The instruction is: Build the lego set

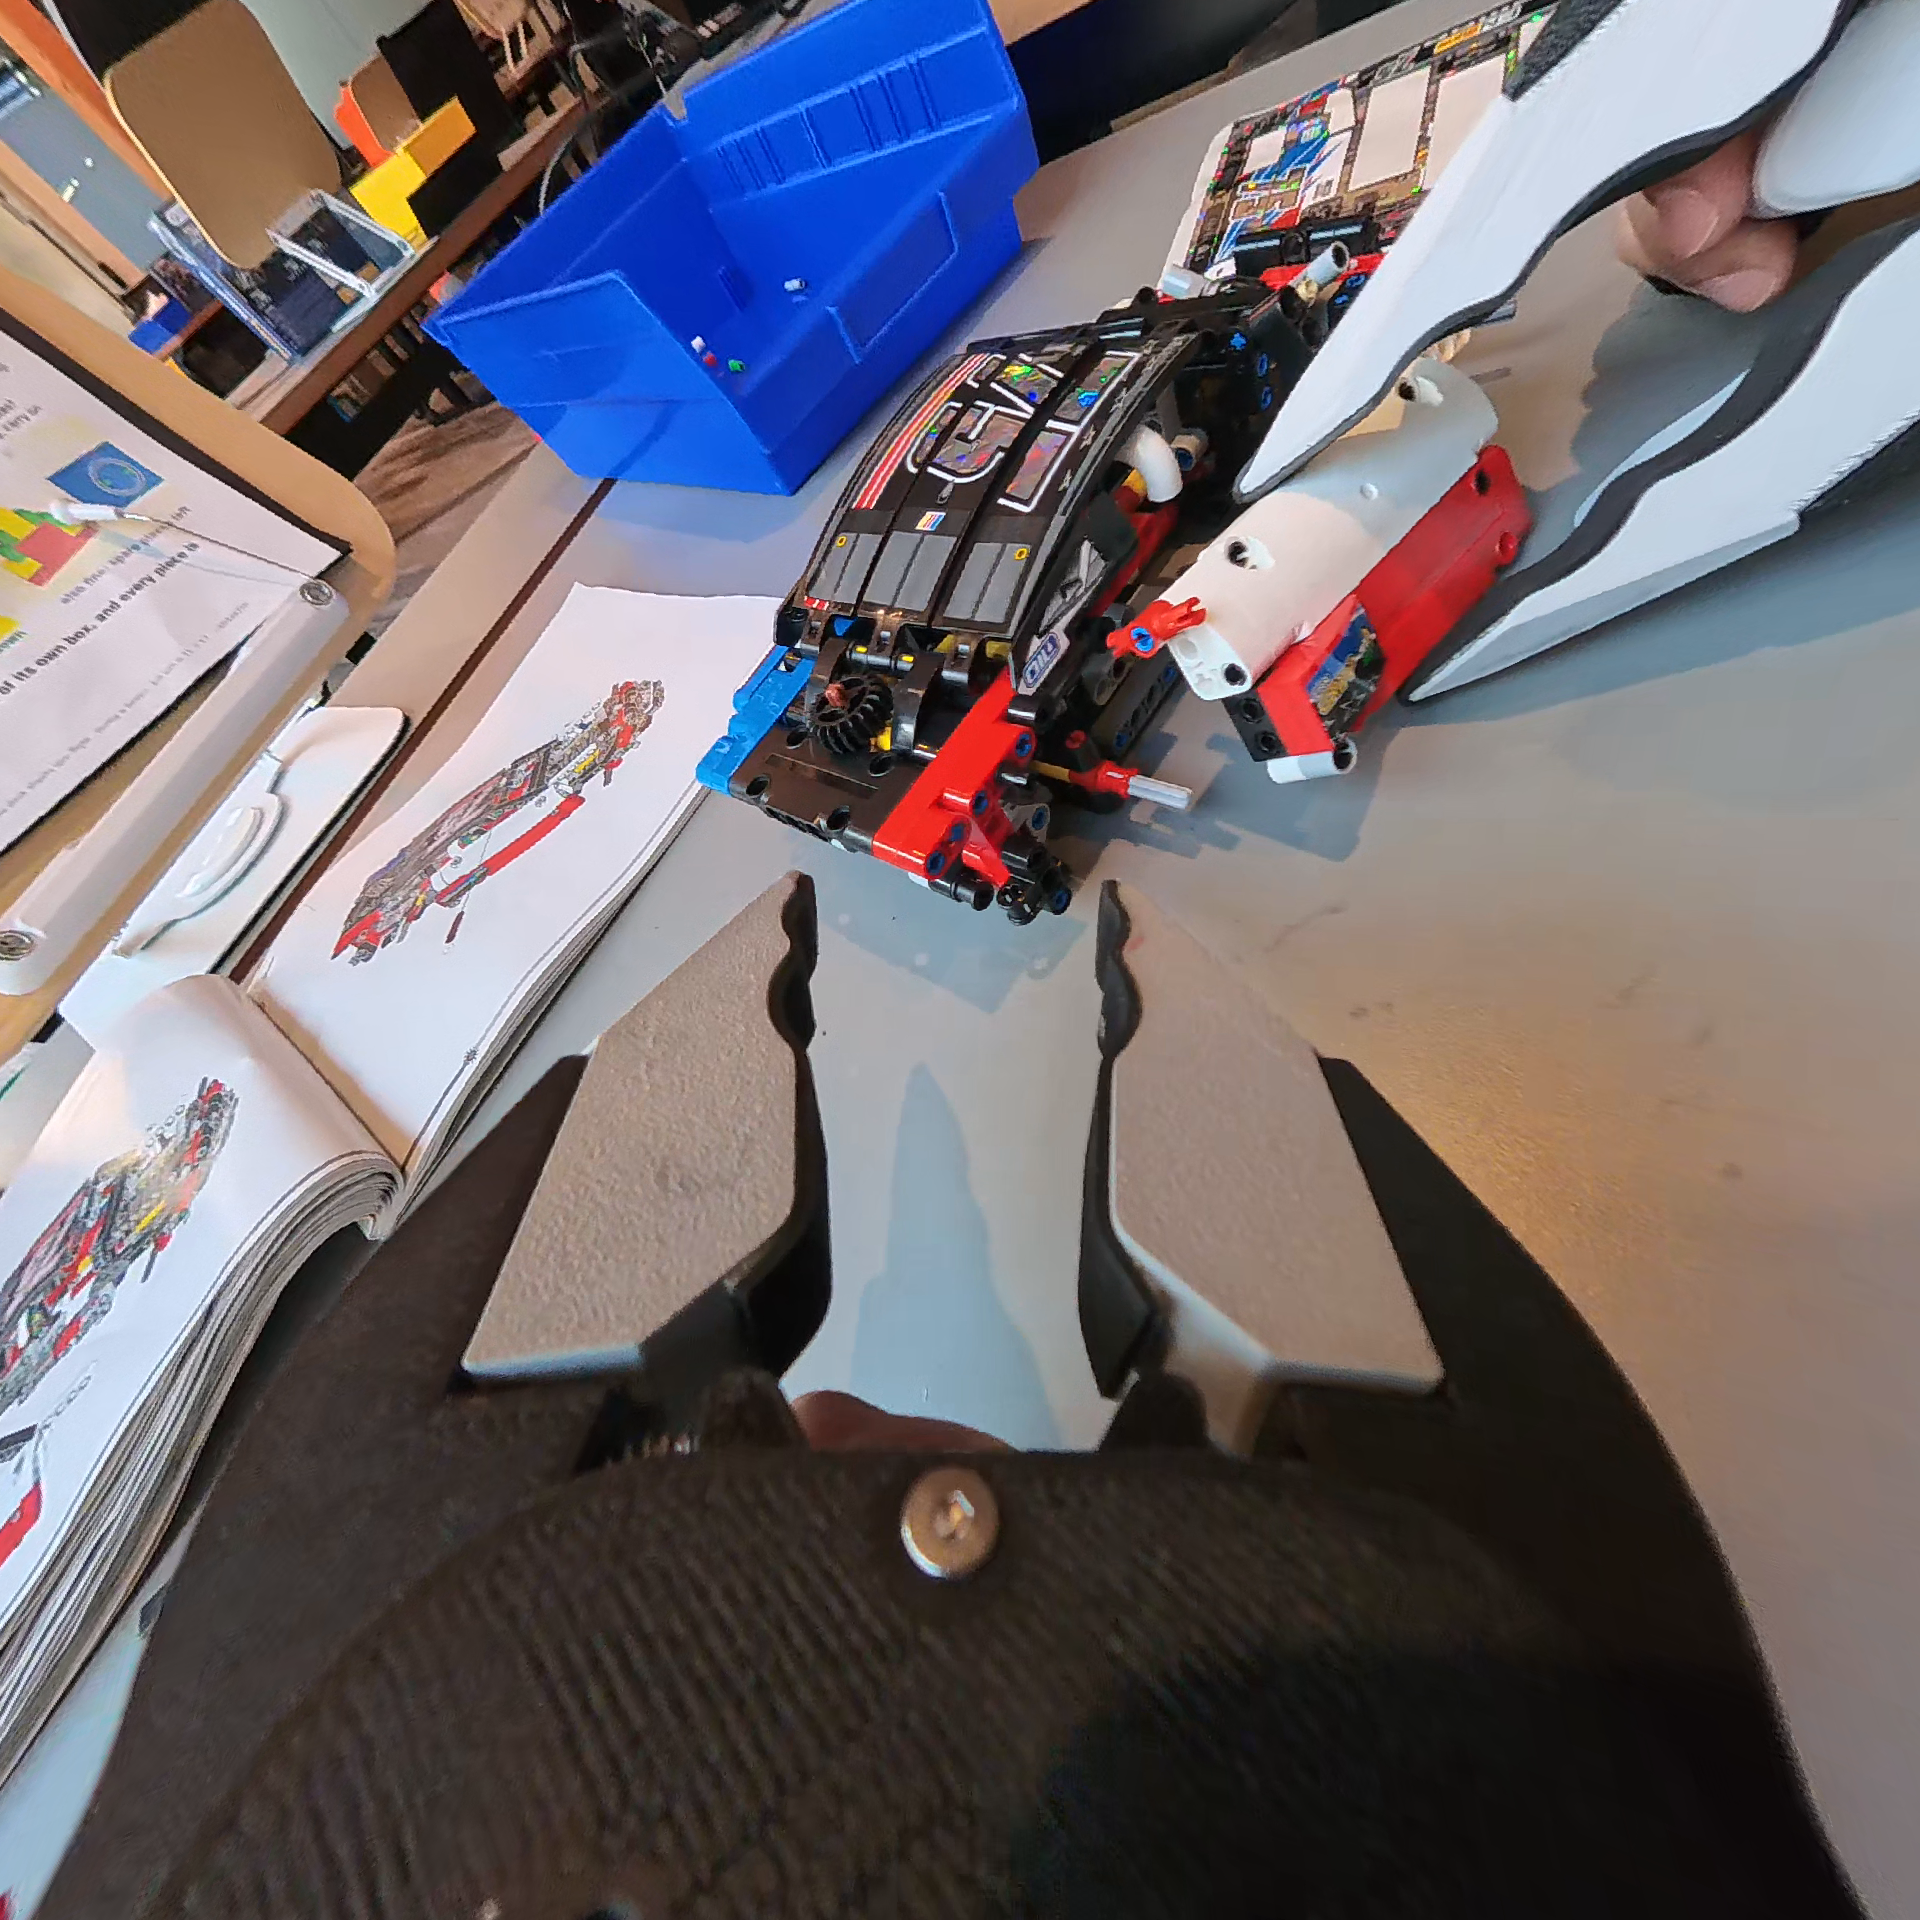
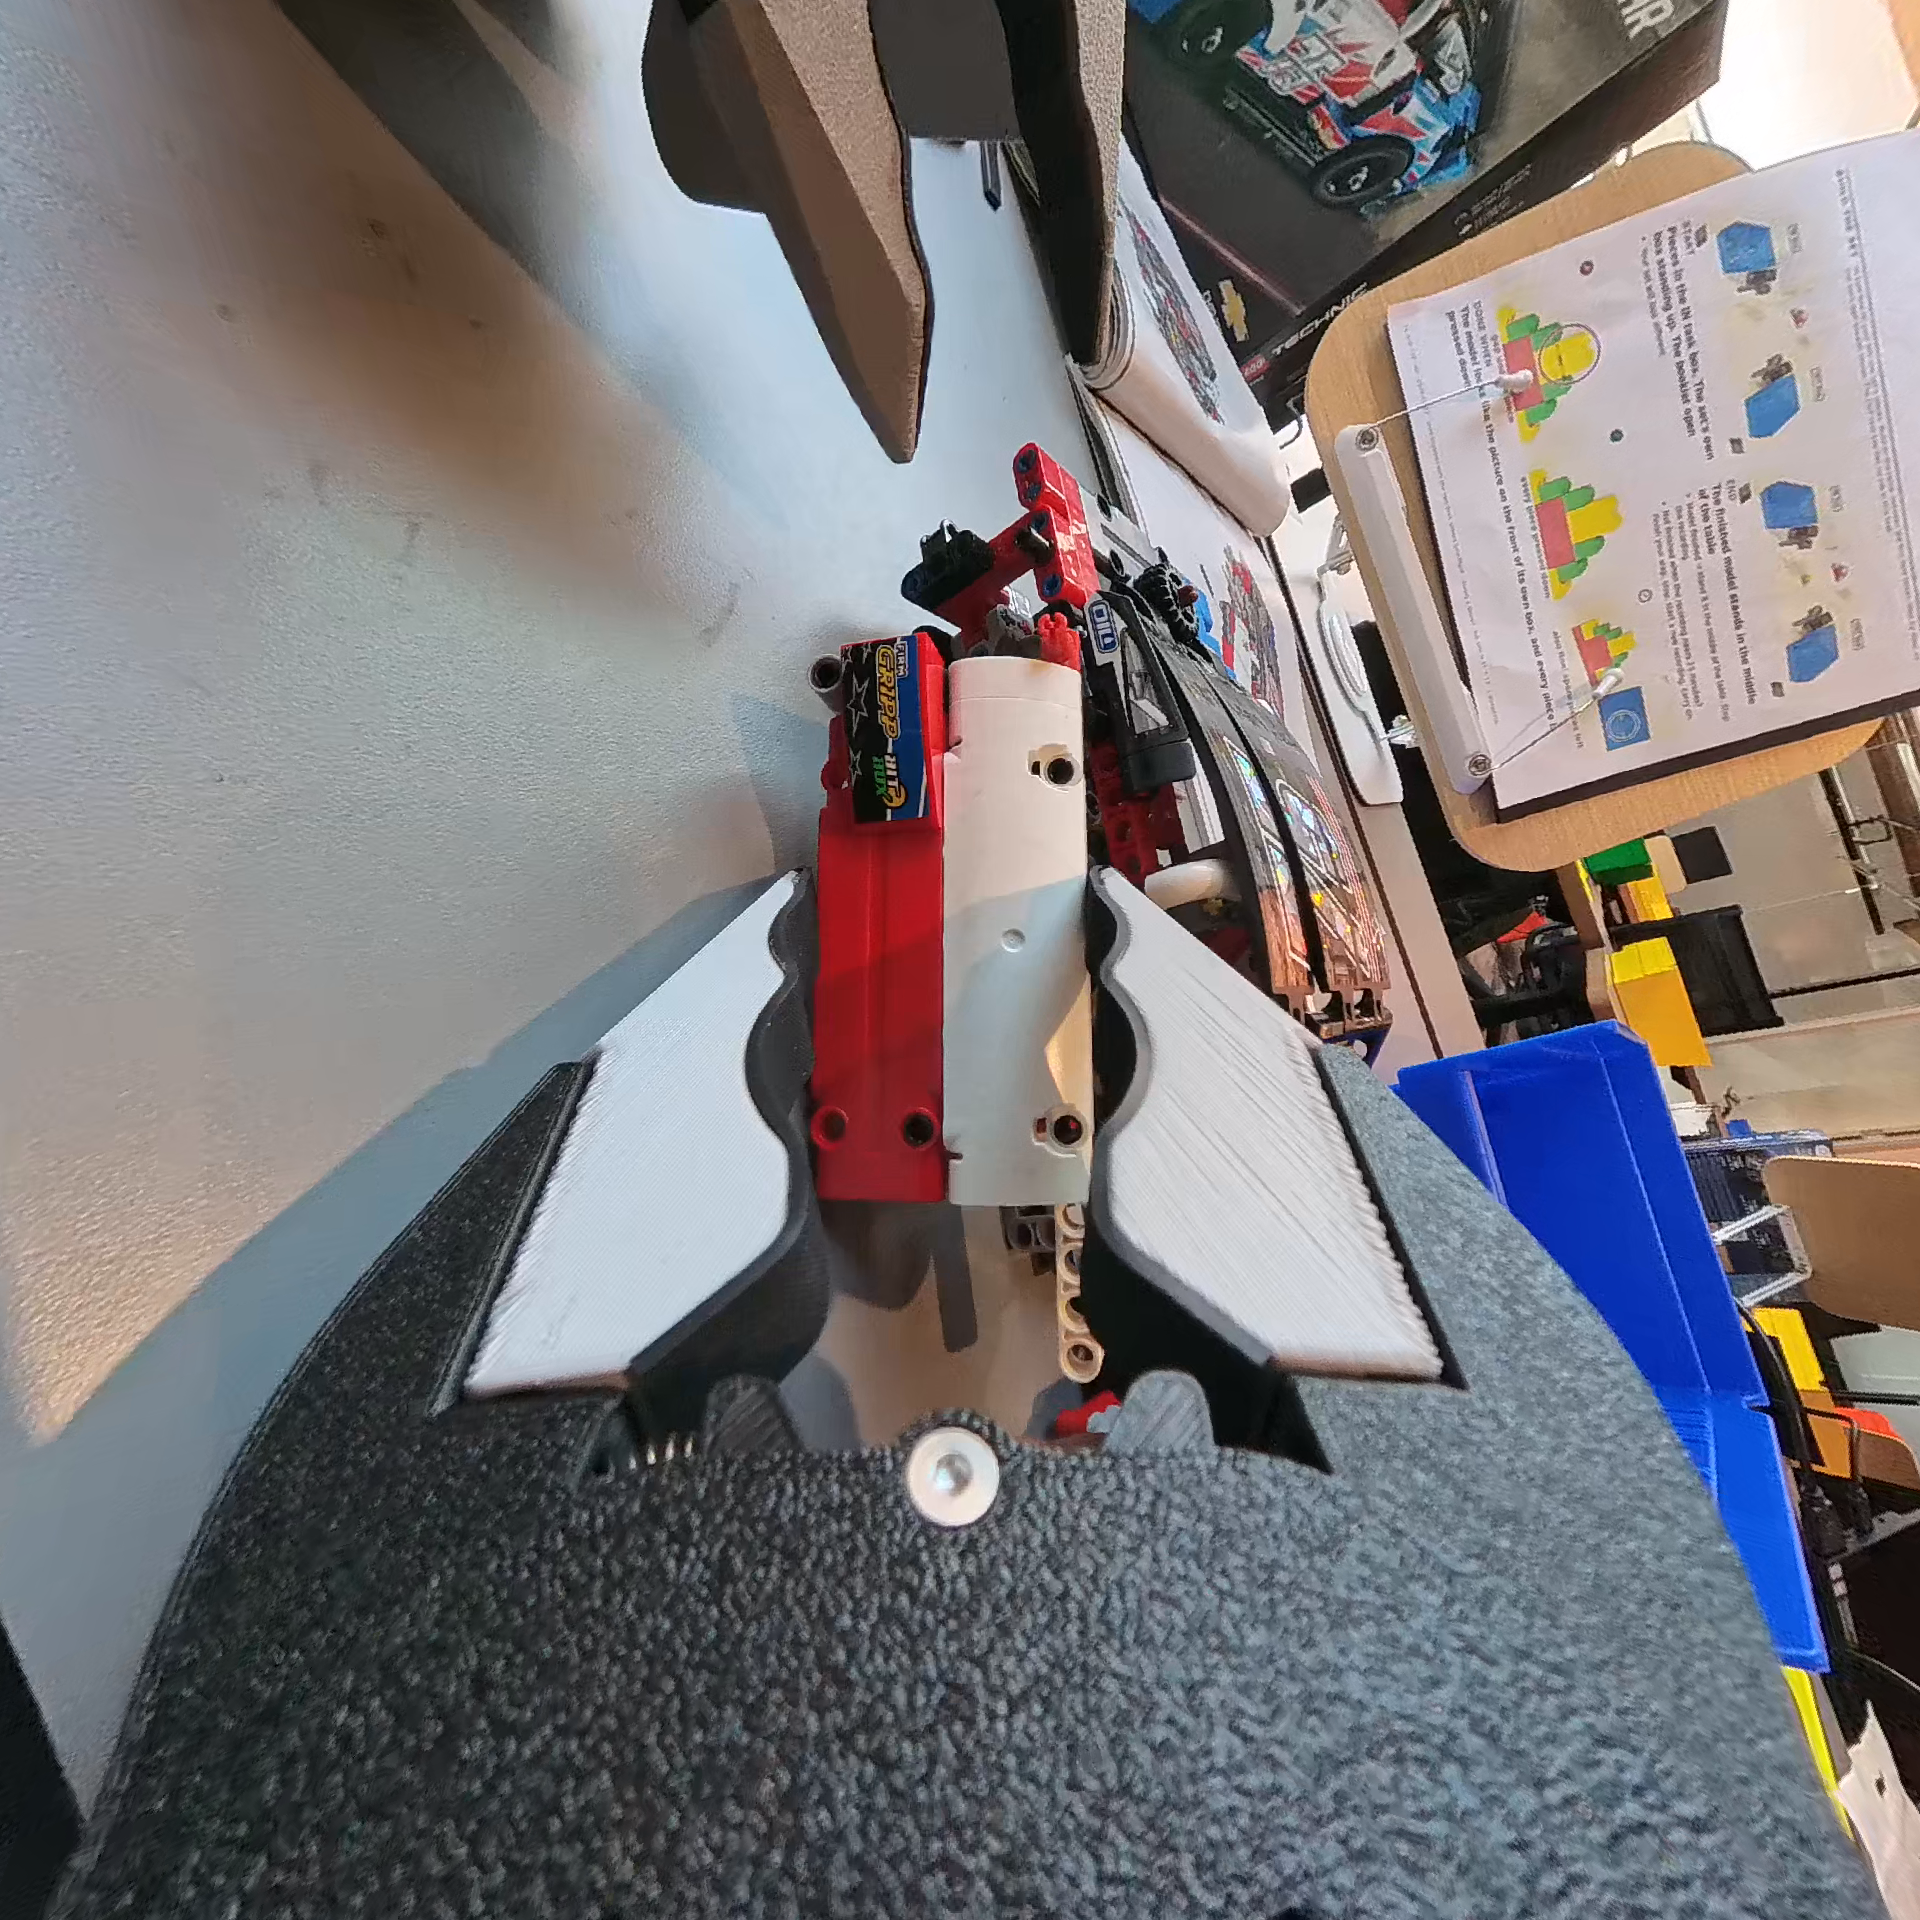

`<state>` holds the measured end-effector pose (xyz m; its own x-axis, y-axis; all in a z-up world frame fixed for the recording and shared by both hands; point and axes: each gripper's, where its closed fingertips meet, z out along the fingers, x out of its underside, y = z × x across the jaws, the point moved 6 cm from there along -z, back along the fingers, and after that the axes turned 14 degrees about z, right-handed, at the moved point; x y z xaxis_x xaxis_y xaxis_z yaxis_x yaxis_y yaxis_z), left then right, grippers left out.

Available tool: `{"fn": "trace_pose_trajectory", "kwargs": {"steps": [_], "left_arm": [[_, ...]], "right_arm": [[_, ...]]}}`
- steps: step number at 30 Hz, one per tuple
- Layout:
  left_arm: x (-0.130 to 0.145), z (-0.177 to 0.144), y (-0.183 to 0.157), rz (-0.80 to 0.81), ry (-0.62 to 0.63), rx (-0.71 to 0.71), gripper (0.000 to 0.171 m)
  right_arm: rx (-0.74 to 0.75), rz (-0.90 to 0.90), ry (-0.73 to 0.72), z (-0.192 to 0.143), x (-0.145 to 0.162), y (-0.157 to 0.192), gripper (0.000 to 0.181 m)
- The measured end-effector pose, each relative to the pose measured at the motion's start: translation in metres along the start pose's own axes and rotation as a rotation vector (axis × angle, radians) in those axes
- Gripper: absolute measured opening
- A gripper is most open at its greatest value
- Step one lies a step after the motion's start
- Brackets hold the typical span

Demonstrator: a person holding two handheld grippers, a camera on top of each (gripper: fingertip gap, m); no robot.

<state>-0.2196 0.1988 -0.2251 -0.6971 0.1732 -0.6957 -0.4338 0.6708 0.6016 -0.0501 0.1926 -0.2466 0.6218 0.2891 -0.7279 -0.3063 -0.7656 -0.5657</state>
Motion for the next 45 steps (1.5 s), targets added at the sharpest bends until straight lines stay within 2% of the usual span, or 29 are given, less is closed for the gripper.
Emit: {"fn": "trace_pose_trajectory", "kwargs": {"steps": [20,23,28,41,45], "left_arm": [[0.0,0.0,0.0,-0.005,0.0,0.006,0.051],[0.0,0.0,0.0,-0.003,-0.002,0.007,0.051],[0.0,0.0,0.0,0.0,-0.006,0.014,0.051],[0.001,0.003,-0.004,-0.002,0.003,0.085,0.053],[0.0,0.0,0.0,-0.015,-0.015,0.042,0.048]], "right_arm": [[0.024,-0.034,-0.008,0.0,-0.001,0.001,0.05],[0.074,-0.114,0.01,0.0,-0.002,0.004,0.05],[0.194,-0.344,0.011,0.002,-0.006,0.013,0.05],[0.162,-0.215,-0.006,0.003,-0.003,0.005,0.049],[0.173,-0.203,0.0,0.003,-0.002,0.004,0.05]]}}
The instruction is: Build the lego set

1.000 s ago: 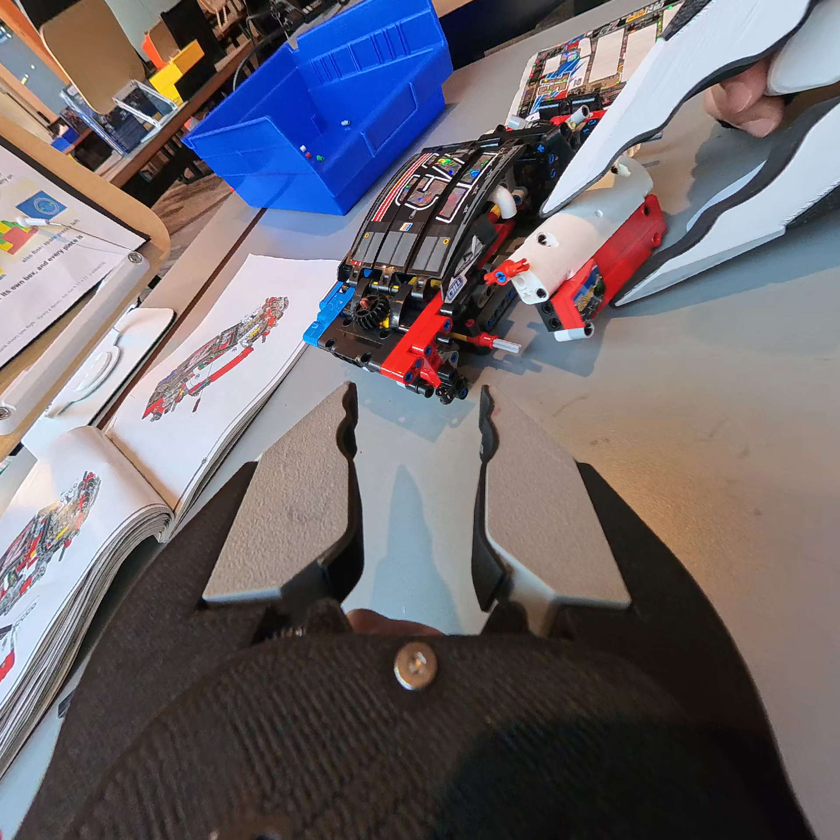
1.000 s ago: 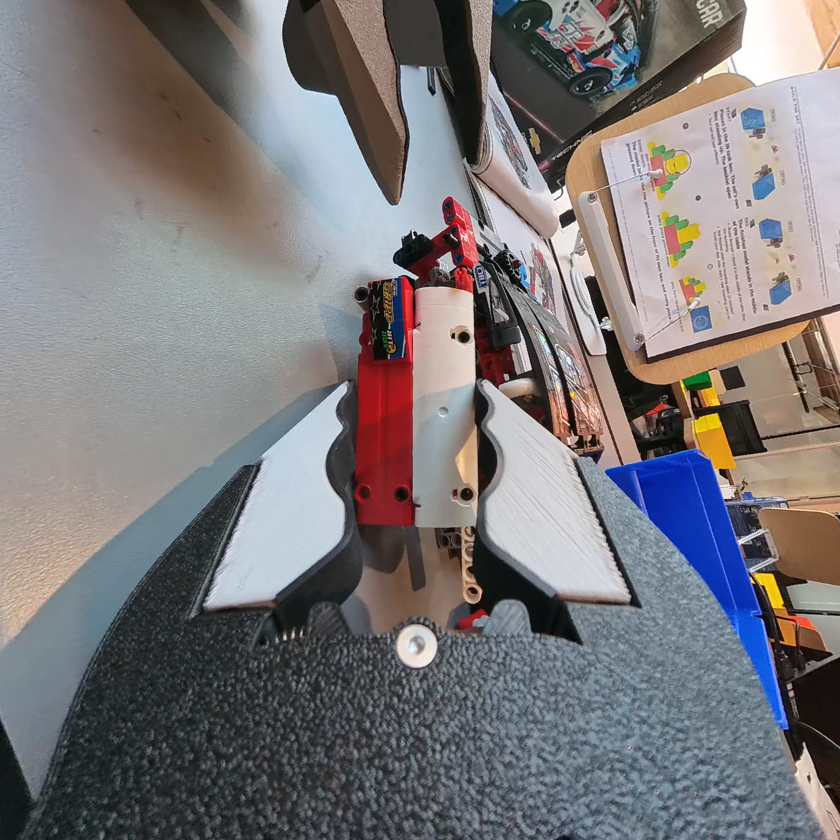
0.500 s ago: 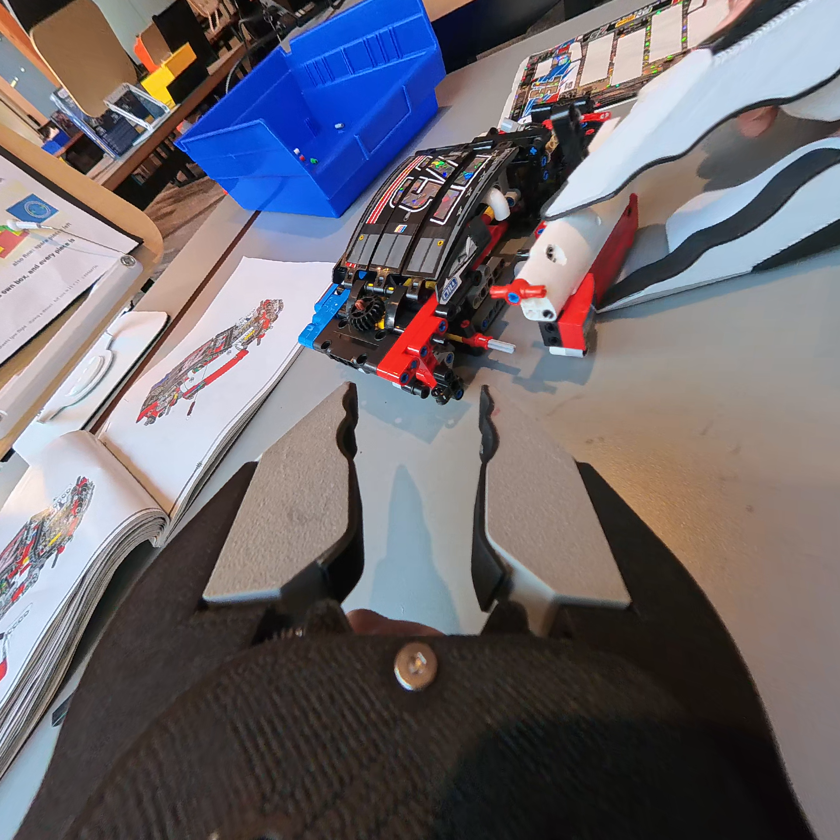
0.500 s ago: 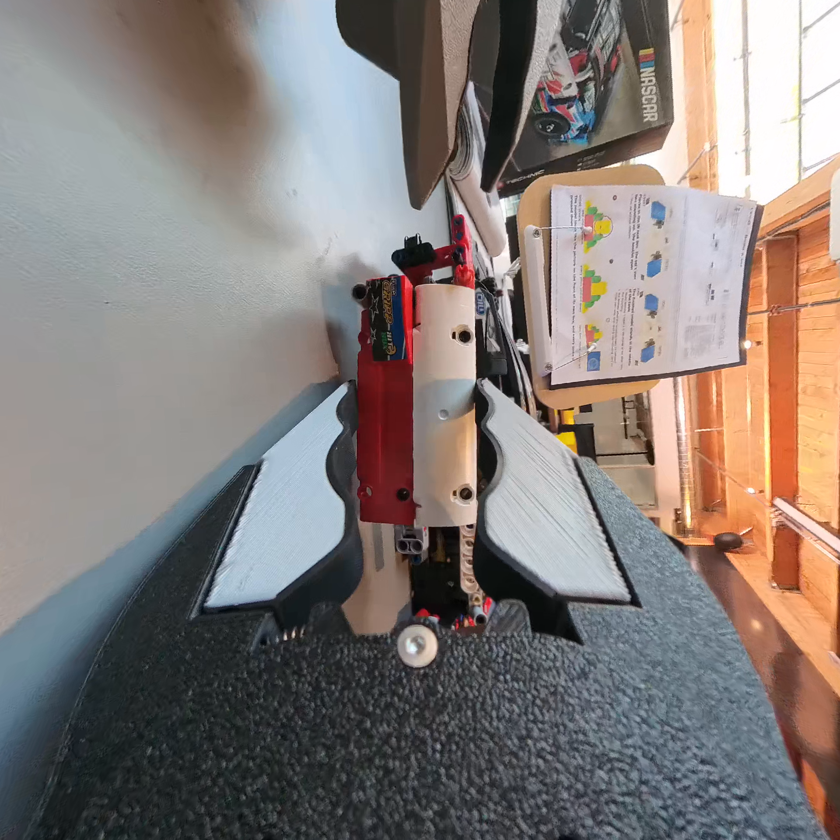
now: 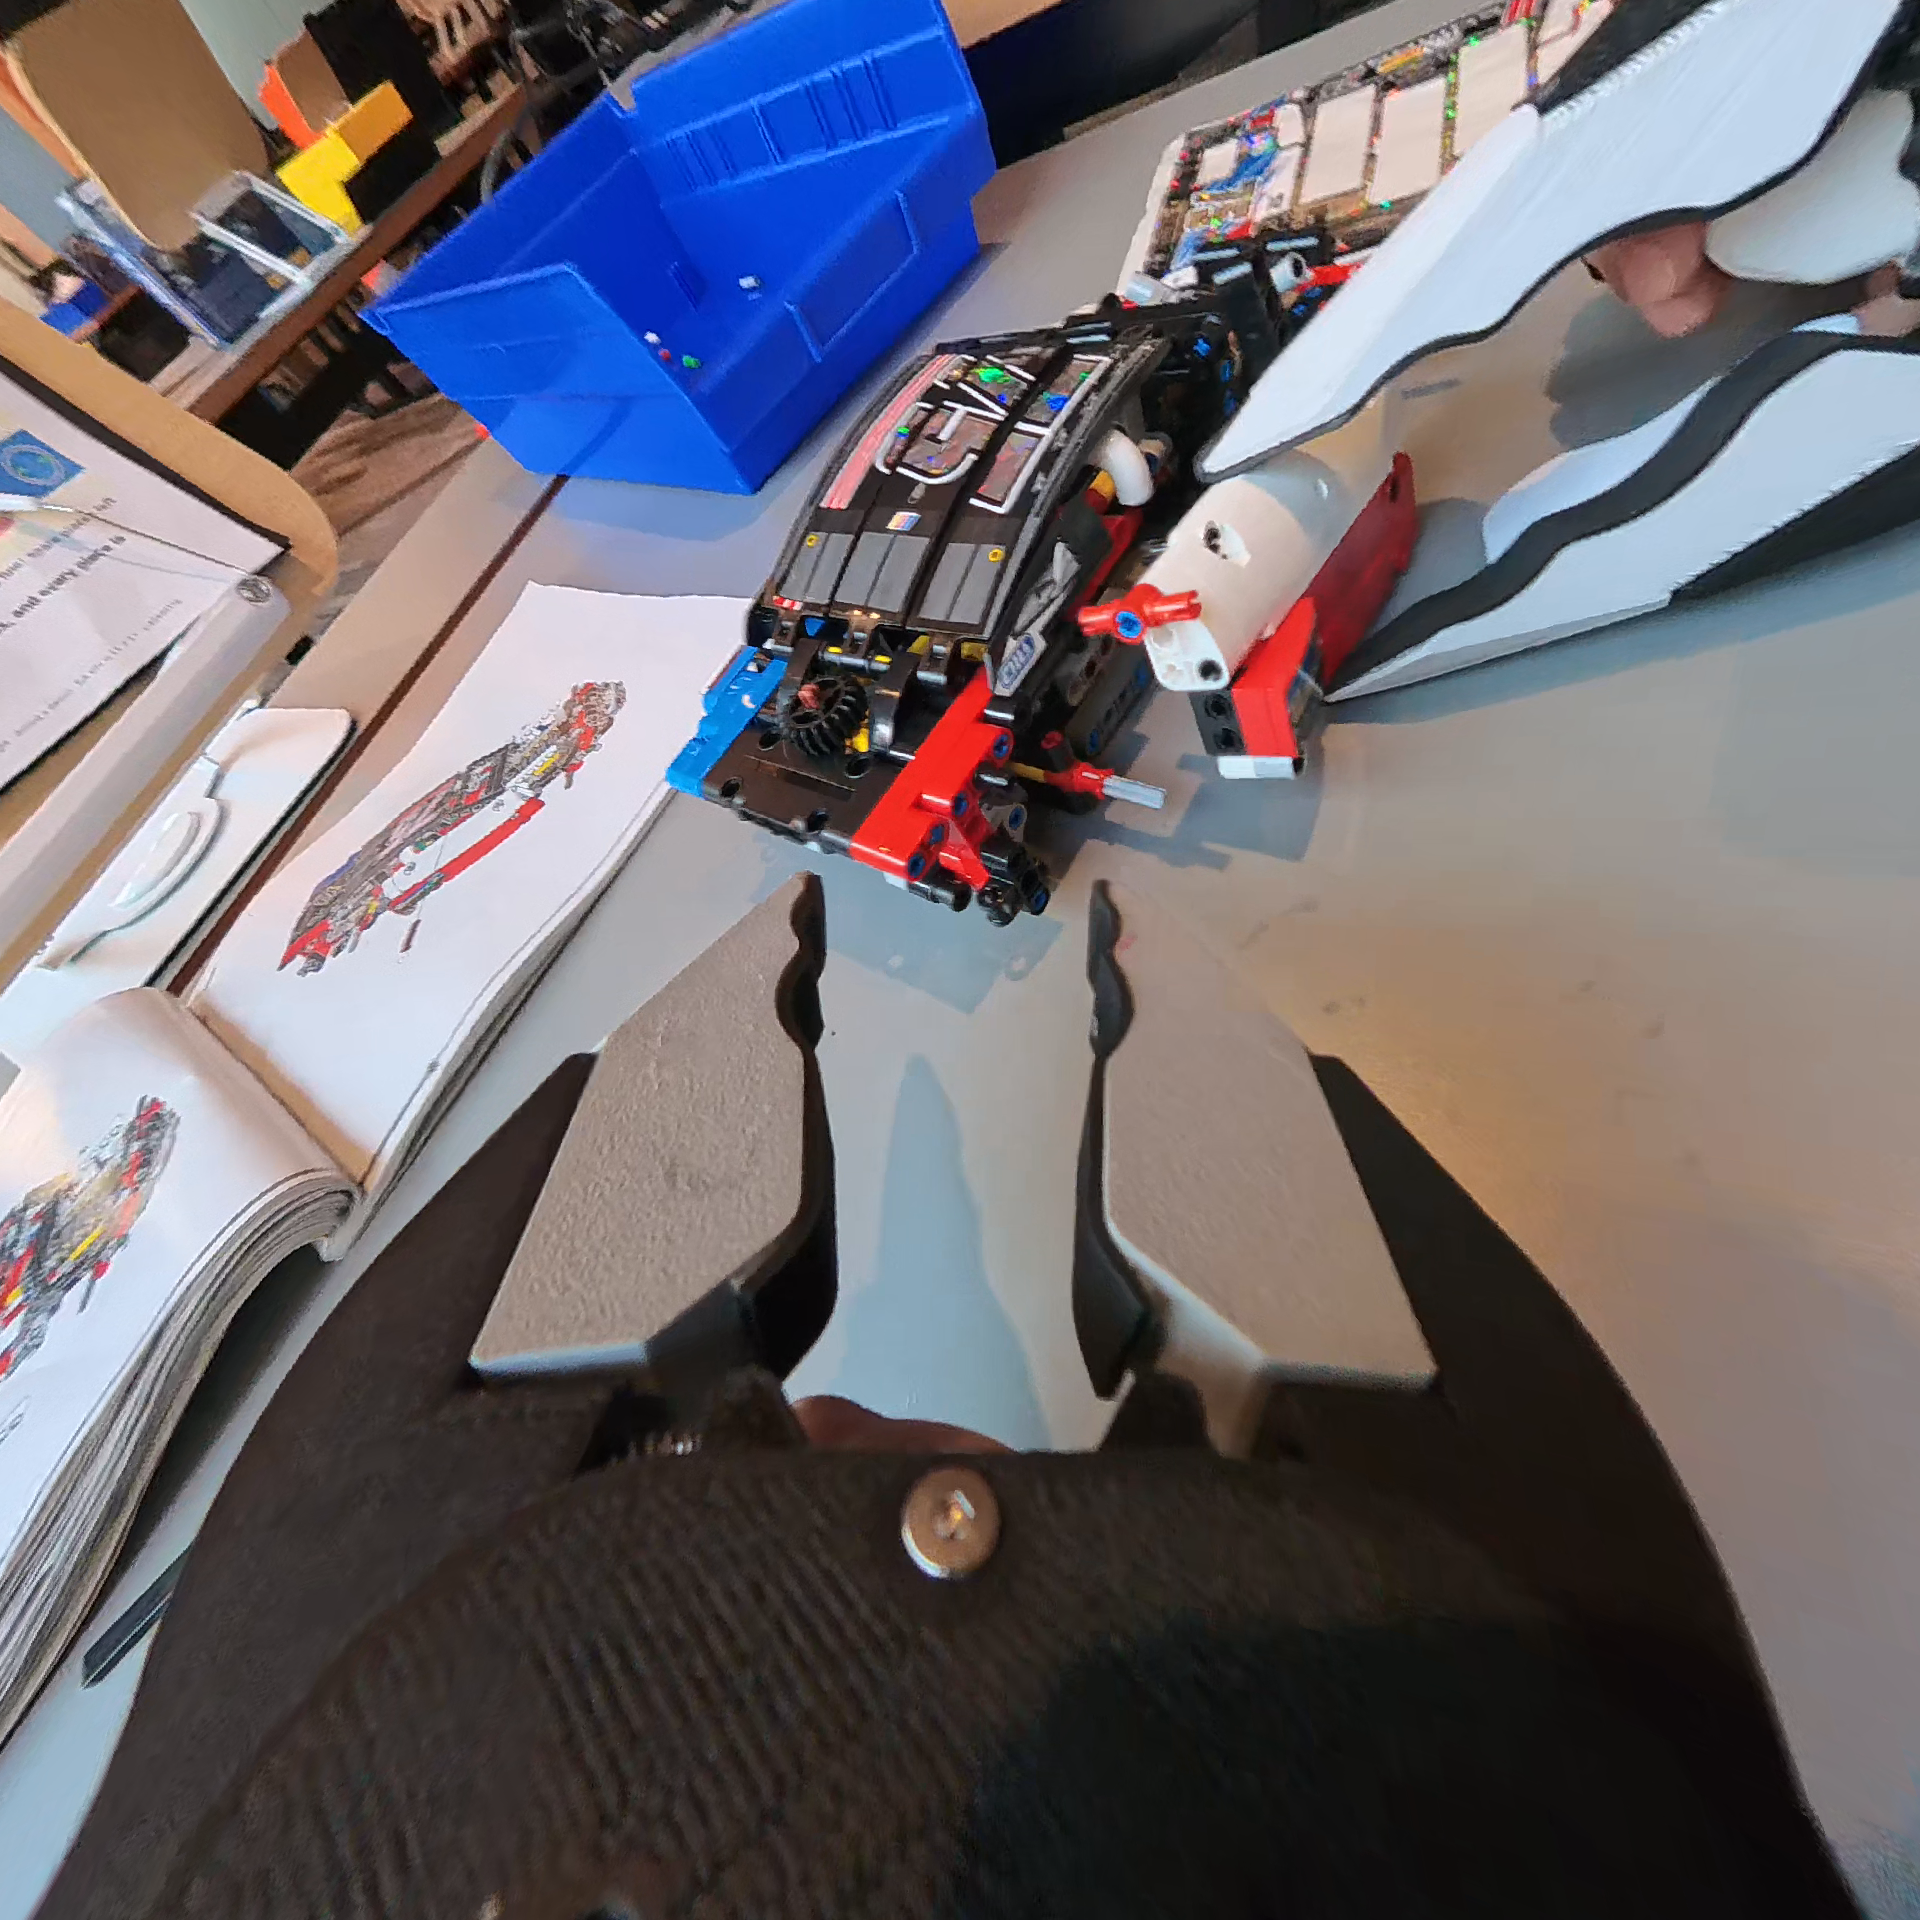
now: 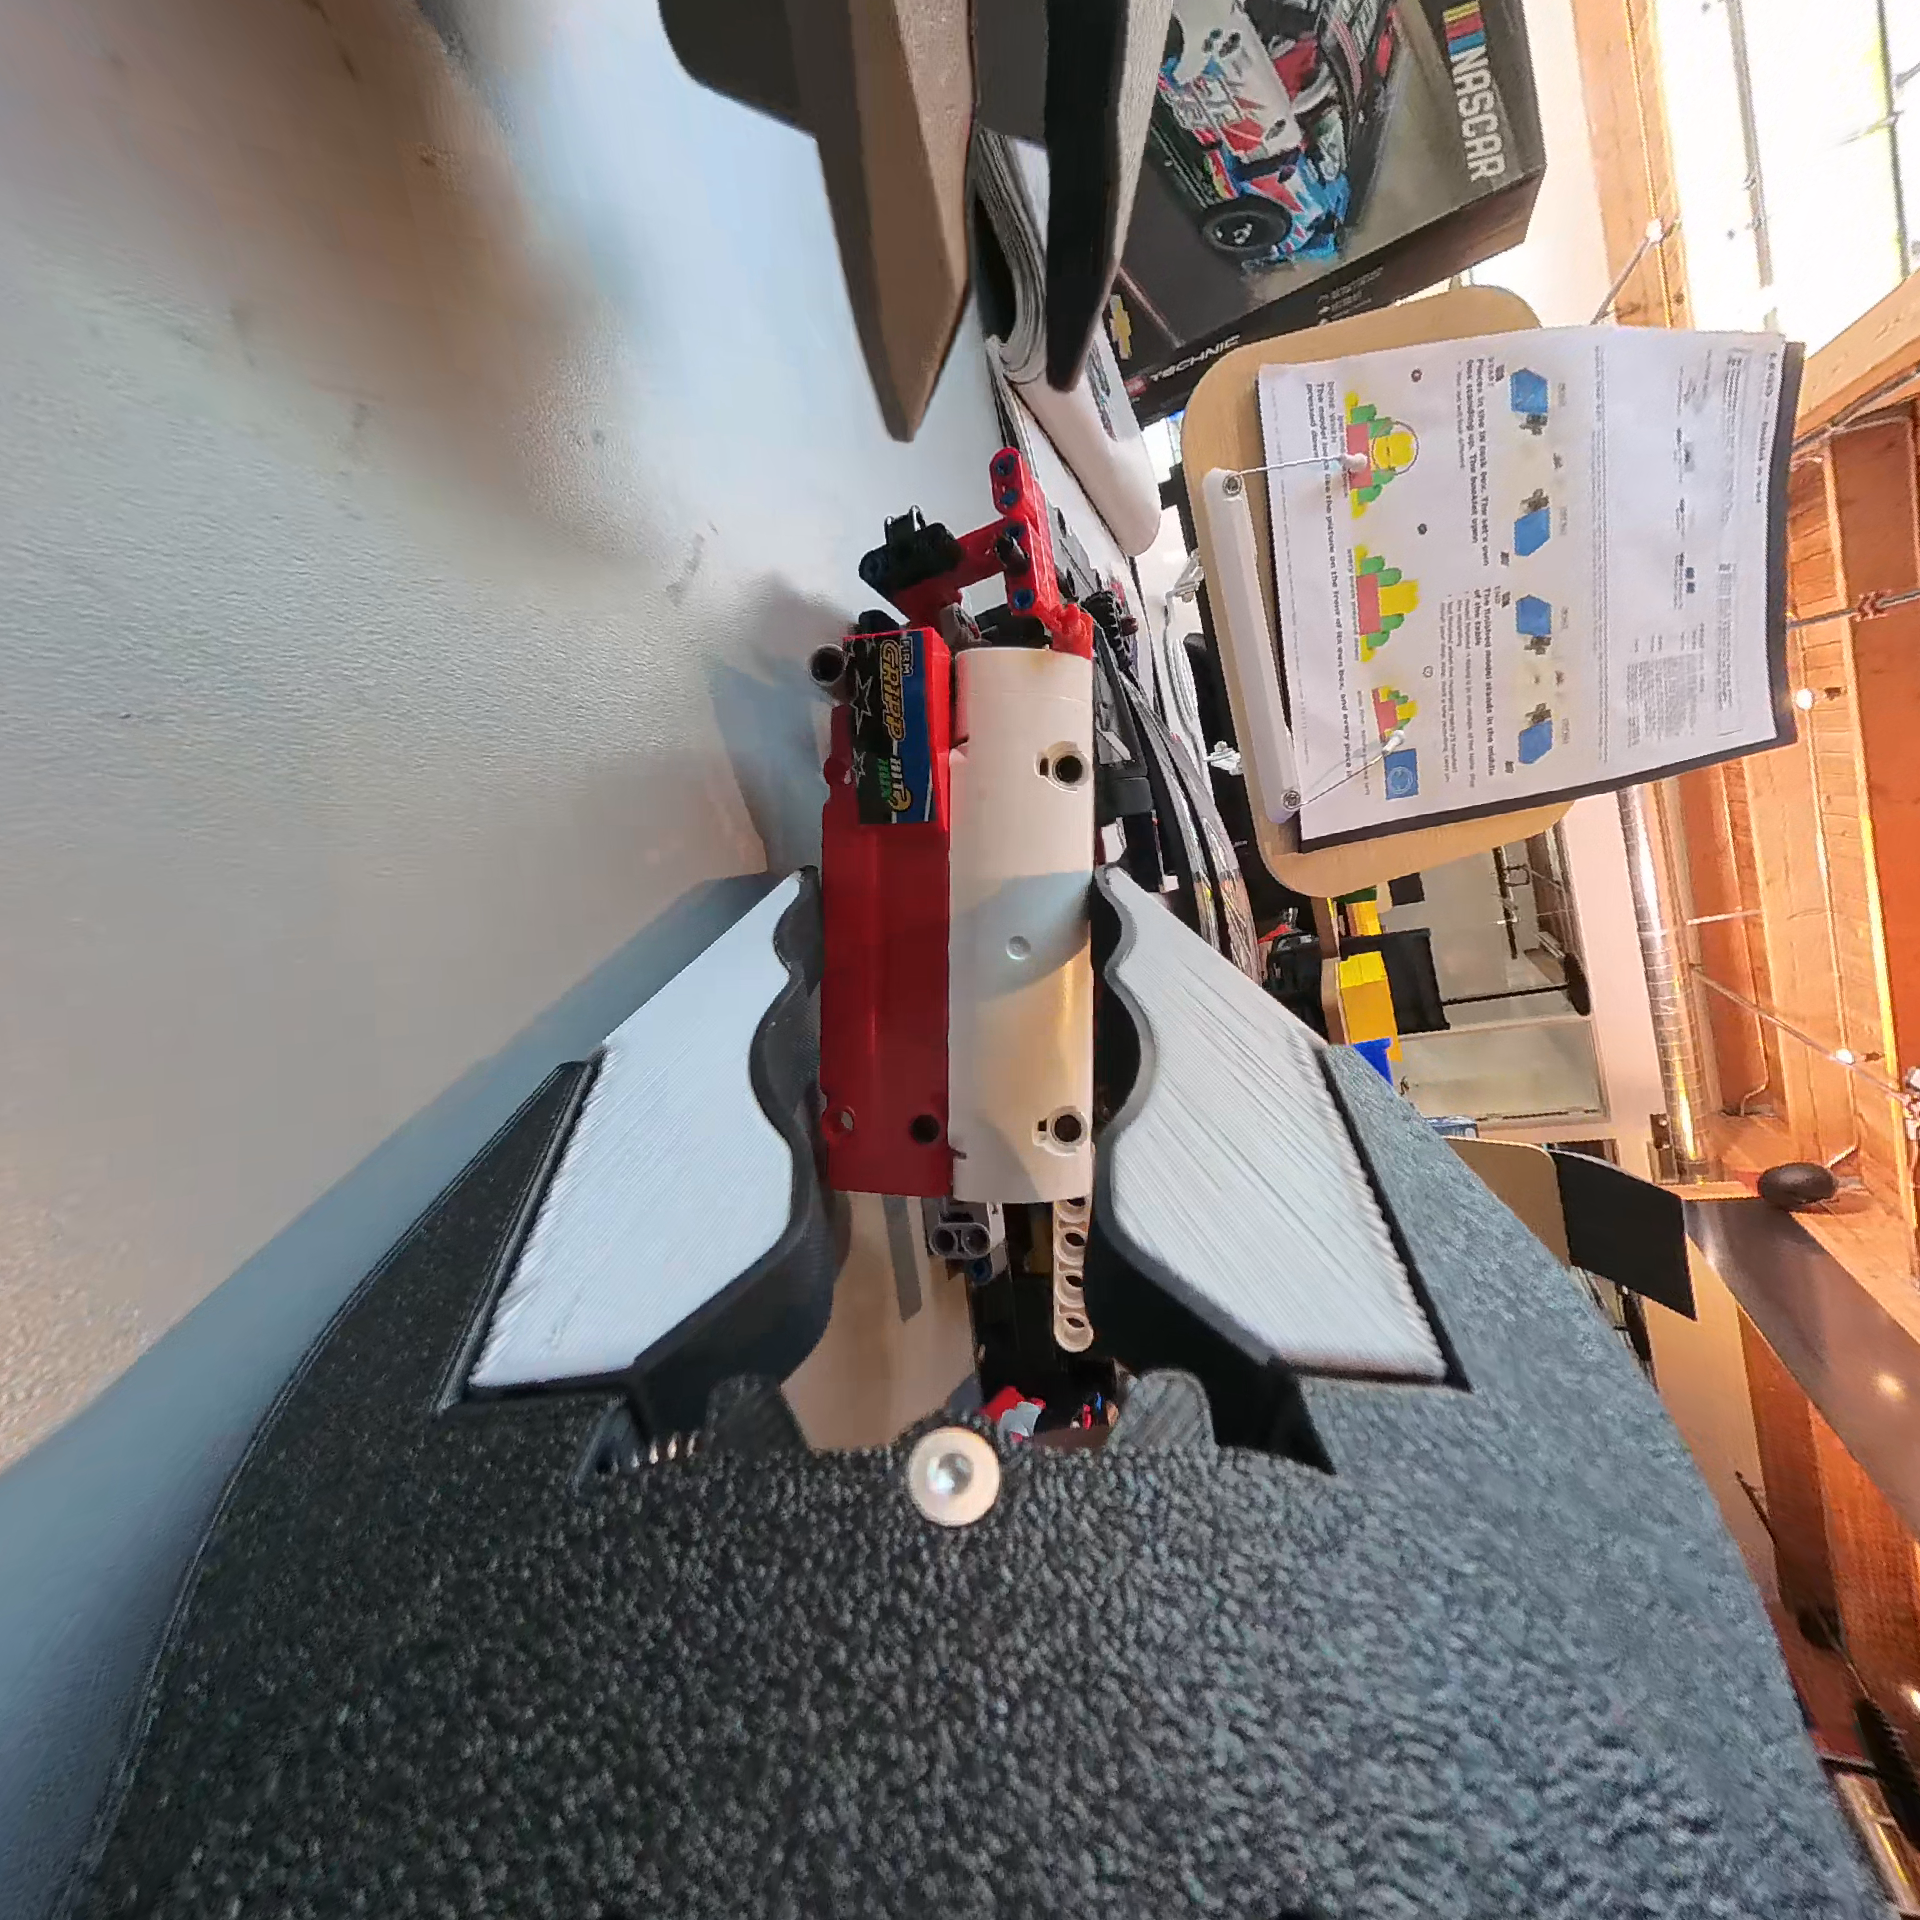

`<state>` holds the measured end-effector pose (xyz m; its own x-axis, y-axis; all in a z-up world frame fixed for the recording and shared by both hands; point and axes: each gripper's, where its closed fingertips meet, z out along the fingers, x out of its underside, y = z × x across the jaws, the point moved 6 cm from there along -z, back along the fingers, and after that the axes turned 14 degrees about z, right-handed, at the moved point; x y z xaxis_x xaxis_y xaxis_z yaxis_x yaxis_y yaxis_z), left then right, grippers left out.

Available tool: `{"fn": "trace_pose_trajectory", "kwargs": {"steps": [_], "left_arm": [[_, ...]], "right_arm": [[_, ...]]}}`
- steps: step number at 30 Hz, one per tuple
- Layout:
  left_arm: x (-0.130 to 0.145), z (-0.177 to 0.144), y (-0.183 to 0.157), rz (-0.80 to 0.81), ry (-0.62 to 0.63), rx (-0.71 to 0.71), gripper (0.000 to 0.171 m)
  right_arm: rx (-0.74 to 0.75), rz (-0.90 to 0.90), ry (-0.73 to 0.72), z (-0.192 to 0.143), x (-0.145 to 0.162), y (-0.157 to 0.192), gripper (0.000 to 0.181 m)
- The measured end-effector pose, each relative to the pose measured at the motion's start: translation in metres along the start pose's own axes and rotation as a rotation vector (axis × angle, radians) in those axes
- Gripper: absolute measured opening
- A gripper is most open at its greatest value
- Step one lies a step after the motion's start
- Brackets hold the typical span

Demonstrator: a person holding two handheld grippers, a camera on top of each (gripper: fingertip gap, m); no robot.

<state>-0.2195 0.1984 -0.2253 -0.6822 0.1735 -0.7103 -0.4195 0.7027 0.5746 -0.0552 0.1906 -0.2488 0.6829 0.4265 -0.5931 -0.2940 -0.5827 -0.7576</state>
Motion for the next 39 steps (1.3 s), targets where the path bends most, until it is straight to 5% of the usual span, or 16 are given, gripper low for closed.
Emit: {"fn": "trace_pose_trajectory", "kwargs": {"steps": [9,15,39], "left_arm": [[-0.003,-0.02,0.014,-0.043,-0.088,-0.184,0.034],[0.004,-0.028,0.023,-0.166,-0.065,-0.15,0.034],[0.023,-0.024,0.031,-0.224,0.037,-0.177,0.033]], "right_arm": [[0.039,0.009,0.034,0.002,0.003,-0.003,0.049],[0.045,0.061,0.038,0.005,0.005,-0.007,0.049],[0.059,0.108,0.044,0.009,0.006,-0.01,0.049]]}}
